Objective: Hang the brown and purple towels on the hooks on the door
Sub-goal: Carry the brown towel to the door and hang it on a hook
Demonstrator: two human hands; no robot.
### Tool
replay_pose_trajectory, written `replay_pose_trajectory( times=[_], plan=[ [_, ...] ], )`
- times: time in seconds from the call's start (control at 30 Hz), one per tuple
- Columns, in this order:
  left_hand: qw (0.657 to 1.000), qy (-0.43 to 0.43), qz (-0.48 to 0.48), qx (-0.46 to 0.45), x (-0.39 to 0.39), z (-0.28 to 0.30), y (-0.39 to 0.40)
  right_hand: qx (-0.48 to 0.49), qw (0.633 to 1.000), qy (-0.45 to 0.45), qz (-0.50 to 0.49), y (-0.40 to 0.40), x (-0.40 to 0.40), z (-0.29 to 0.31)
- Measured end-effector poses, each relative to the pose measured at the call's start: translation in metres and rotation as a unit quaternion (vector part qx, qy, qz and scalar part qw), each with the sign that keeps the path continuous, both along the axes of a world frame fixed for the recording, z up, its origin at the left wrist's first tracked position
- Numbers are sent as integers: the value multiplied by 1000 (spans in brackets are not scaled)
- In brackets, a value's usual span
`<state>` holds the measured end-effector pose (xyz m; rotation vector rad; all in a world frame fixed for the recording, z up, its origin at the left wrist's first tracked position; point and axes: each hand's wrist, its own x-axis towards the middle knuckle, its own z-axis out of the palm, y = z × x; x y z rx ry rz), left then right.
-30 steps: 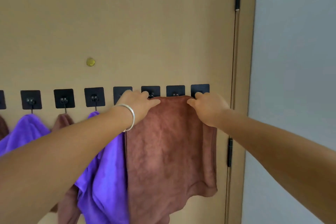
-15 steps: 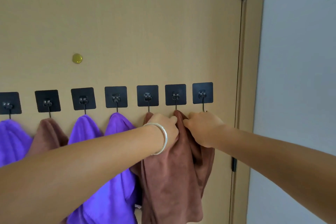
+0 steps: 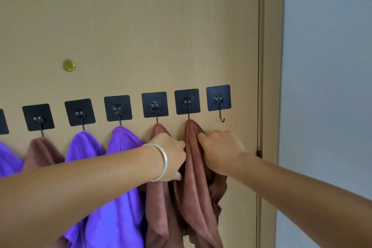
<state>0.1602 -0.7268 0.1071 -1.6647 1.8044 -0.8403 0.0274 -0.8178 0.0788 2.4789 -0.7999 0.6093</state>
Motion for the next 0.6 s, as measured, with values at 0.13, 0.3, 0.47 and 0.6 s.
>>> replay_pose_trajectory(
  times=[0.13,0.3,0.47,0.6],
  plan=[
    [991,-34,35,-127,0,37,-1,-23,998,-54,-5,-1,-12,15],
    [956,15,15,-294,-14,61,-13,-55,990,-128,-29,-4,-36,31],
    [937,58,-113,-326,-27,42,-31,-56,986,-116,-103,3,-67,32],
    [927,91,-181,-315,-42,46,-47,-82,974,-88,-194,15,-96,40]
  ],
)
